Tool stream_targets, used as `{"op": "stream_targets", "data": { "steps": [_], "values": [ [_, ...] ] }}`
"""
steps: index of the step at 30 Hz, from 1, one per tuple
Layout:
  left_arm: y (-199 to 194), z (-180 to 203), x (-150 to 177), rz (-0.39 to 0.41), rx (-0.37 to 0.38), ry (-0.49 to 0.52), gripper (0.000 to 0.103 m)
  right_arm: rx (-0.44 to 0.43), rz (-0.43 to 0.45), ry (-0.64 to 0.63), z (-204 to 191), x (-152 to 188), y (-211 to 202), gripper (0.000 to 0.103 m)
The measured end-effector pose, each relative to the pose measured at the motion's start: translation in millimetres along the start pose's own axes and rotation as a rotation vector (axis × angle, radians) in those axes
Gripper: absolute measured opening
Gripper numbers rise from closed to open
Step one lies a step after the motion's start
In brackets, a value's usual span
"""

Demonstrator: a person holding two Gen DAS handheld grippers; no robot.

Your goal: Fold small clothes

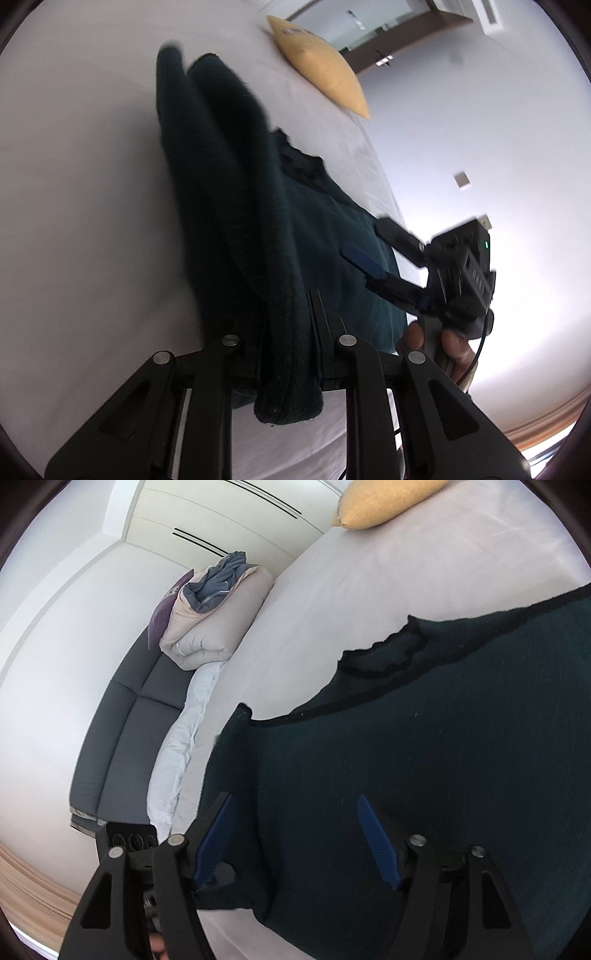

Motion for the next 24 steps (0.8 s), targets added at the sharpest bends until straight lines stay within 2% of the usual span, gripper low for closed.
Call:
{"op": "stream_targets", "data": {
  "steps": [5,8,12,16,17,19,21,24],
  "values": [
    [40.2,24.7,14.0,-0.045,-0.002,0.047,0.017,-0.069,-0.014,0.055,8.4,-17.8,-0.4,0.078],
    [57.5,38.9,23.4,-0.058,-0.023,0.109,0.017,-0.077,-0.029,0.058,7.2,-22.7,5.6,0.080],
    [65.1,50.6,35.2,-0.071,-0.020,0.150,0.017,-0.052,-0.064,0.000,-3.5,-24.4,18.3,0.080],
    [67.2,53.5,39.0,-0.075,-0.014,0.154,0.017,0.024,-0.089,-0.088,-16.0,-30.6,33.5,0.078],
    [66.1,54.2,40.5,-0.075,-0.014,0.159,0.017,0.061,-0.094,-0.126,-19.1,-32.8,37.6,0.074],
    [57.1,45.6,38.0,-0.076,-0.007,0.161,0.017,0.144,-0.114,-0.205,-22.9,-36.2,47.6,0.044],
    [57.6,47.4,34.5,-0.079,-0.005,0.167,0.017,0.181,-0.139,-0.226,-22.4,-38.2,56.3,0.027],
    [52.1,51.3,36.4,-0.082,-0.003,0.183,0.017,0.211,-0.112,-0.232,-17.9,-41.8,54.9,0.017]
  ]
}}
Point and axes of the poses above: each gripper's, at about its wrist camera, not at the fingertips, and y roughly the way its jaws point, z to its right, x to its underside, the point moved 8 cm from there along y, roughly the way its jaws point, and after that the axes turned 4 degrees about z, right-handed, at the moved point
